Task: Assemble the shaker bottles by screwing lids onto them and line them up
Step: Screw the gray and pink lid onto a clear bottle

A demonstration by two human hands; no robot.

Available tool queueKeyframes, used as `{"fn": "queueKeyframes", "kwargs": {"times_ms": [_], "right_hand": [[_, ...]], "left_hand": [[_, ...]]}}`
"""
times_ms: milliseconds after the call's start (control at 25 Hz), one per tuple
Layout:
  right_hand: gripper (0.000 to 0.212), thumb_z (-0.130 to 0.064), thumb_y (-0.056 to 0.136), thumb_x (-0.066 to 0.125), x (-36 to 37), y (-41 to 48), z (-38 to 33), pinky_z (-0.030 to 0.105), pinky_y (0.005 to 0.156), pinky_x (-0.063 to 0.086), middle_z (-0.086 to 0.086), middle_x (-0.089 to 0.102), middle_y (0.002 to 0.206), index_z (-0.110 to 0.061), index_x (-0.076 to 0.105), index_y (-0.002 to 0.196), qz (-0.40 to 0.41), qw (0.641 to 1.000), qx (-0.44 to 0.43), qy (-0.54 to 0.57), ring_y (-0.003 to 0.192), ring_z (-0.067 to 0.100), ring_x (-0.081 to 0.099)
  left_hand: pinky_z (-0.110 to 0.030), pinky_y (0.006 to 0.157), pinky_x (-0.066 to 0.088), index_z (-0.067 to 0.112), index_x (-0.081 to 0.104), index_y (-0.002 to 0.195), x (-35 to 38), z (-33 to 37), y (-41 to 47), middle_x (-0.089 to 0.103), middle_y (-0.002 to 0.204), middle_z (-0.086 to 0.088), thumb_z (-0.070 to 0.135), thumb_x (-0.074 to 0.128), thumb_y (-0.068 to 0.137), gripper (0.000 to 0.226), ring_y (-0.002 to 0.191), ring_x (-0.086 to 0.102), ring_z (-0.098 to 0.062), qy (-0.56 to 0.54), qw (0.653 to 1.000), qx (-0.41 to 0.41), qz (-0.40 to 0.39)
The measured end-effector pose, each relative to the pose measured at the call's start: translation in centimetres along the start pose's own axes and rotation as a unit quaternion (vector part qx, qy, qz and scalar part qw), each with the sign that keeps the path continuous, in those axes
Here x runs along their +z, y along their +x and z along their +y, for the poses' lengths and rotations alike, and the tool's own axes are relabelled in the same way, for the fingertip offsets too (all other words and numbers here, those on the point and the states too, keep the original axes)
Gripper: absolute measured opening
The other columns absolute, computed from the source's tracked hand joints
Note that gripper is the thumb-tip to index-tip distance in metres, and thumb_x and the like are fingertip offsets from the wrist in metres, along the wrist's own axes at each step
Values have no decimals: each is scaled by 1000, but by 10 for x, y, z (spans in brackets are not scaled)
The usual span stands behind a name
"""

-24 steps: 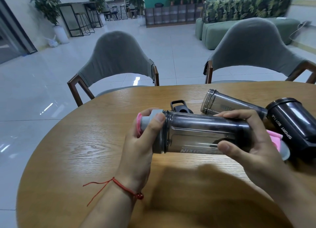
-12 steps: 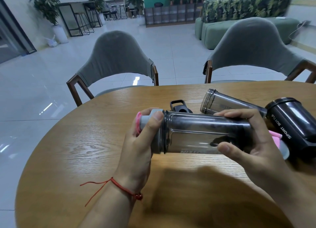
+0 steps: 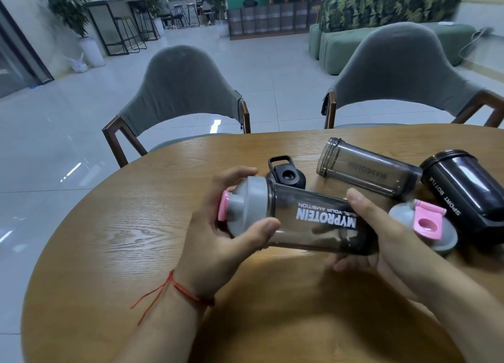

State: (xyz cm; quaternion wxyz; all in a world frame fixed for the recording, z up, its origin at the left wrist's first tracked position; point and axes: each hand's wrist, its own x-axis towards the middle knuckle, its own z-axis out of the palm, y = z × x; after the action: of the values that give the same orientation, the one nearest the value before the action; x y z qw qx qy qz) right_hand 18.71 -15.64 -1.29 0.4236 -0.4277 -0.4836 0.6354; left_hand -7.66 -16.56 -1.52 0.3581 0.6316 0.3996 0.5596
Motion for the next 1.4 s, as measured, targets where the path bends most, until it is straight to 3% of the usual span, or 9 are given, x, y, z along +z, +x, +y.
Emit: {"fn": "queueKeyframes", "kwargs": {"times_ms": [160, 320, 560, 680, 800, 920, 1040, 1240, 1400], "right_hand": [[82, -59, 64, 98, -5, -1, -3, 46, 93, 64, -6, 70, 147, -44, 67, 138, 21, 994, -98, -51, 126, 24, 75], [80, -28, 78, 95, -7, -4, -3, 51, 107, 58, -12, 69, 145, -48, 58, 146, 29, 971, -154, -178, 130, 17, 72], [70, -75, 73, 84, -10, -1, -5, 44, 57, 63, 25, 77, 92, -22, 74, 118, 39, 990, -86, -102, 64, 37, 75], [81, -89, 69, 75, -8, -1, -1, 43, 59, 60, 26, 79, 89, -20, 80, 110, 7, 998, -27, -55, 69, 39, 75], [73, -64, 69, 92, -5, 1, 1, 48, 73, 65, 7, 73, 134, -43, 70, 135, 15, 997, -77, -24, 106, 32, 75], [77, -29, 81, 88, -5, 0, 1, 46, 91, 64, -8, 69, 141, -52, 55, 147, 30, 981, -135, -134, 122, 20, 75], [79, -26, 83, 93, -8, -2, 1, 44, 99, 61, -9, 71, 140, -52, 55, 147, 25, 973, -141, -183, 126, 18, 74], [47, -59, 73, 91, -6, 0, -4, 38, 68, 65, 7, 81, 109, -39, 76, 113, 60, 979, -116, -158, 91, 27, 81], [68, -83, 79, 69, -3, -2, -7, 32, 46, 51, 27, 72, 75, -17, 82, 85, 49, 995, 21, -79, 55, 34, 67]], "left_hand": [[-63, 84, 68, 19, 68, 134, 1, -13, 11, 77, 123, -20, 44, 83, 82, 59, 106, 78, -45, -109, 985, -105, 78], [-62, 93, 58, -3, 58, 145, -2, -22, 18, 62, 138, -43, 47, 83, 84, 83, 108, 72, -42, -176, 961, -188, 98], [-39, 62, 65, 18, 61, 139, -2, -5, 1, 76, 109, -4, 75, 80, 82, 83, 84, 78, -25, -9, 998, 42, 50], [-43, 54, 62, 23, 60, 139, 1, -1, -3, 73, 104, -4, 69, 81, 85, 74, 75, 74, -32, 39, 994, 93, 45], [-52, 73, 68, 14, 68, 131, 8, -4, 7, 78, 108, -7, 54, 82, 81, 65, 92, 77, -26, -59, 991, -63, 105], [-55, 89, 64, 3, 67, 139, 6, -13, 17, 76, 127, -29, 60, 84, 74, 88, 104, 75, -32, -178, 941, -255, 135], [-45, 88, 62, 6, 63, 149, 1, -16, 19, 78, 129, -26, 64, 86, 71, 100, 107, 75, -32, -197, 930, -284, 127], [-49, 85, 64, 2, 65, 137, 3, -17, 13, 72, 128, -33, 59, 78, 84, 79, 113, 75, -47, -137, 970, -170, 110], [-33, 63, 63, 17, 63, 136, 11, 0, -3, 74, 100, -9, 56, 78, 87, 64, 78, 74, -23, 14, 996, 42, 78]]}}
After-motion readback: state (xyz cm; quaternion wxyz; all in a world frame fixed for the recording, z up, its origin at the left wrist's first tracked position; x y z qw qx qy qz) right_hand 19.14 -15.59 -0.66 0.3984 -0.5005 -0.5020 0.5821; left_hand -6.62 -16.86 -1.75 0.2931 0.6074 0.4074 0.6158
